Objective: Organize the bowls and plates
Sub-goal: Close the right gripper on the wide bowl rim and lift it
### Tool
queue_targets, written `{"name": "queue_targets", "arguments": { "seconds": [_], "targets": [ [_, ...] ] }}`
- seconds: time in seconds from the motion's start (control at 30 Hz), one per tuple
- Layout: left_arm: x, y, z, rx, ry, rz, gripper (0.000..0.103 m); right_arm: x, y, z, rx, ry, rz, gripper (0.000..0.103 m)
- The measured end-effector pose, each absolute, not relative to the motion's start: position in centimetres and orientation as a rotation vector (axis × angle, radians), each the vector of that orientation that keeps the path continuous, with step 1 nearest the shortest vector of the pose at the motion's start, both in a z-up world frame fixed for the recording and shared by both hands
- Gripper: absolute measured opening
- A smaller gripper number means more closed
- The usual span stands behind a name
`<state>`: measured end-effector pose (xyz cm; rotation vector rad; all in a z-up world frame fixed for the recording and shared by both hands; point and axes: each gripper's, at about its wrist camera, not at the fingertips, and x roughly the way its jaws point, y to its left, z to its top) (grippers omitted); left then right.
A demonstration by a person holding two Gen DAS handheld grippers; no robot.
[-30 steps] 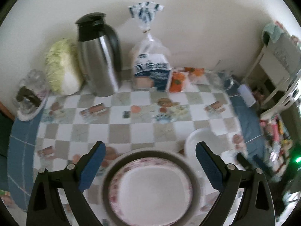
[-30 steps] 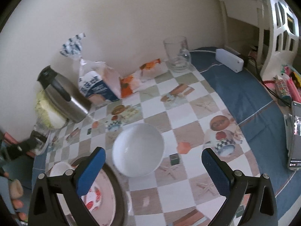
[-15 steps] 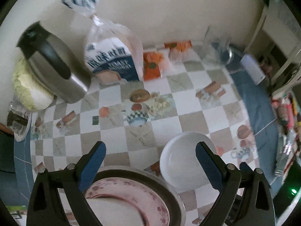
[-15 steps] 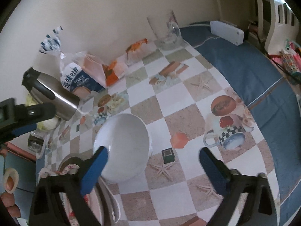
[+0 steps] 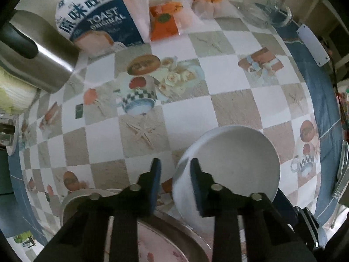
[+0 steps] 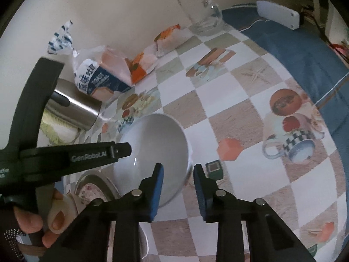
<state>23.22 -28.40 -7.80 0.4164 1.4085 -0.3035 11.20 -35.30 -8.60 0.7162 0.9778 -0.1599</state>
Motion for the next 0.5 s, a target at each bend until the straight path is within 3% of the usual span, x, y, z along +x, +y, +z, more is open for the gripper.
{"name": "queue_targets", "arguments": {
  "seconds": [0.13,0.5],
  "targets": [
    [23.2,-28.1,-9.0,0.386,1.456,-0.308,0.016,11.1,-35.5,-9.1,0.724,0.984,-0.171,0.016],
    [21.4,-28.6,-6.2,0.389,1.368,-0.371,0.014,10.7,-35.9,-8.2,0.725,0.953,-0.167,0.016]
  ]
}}
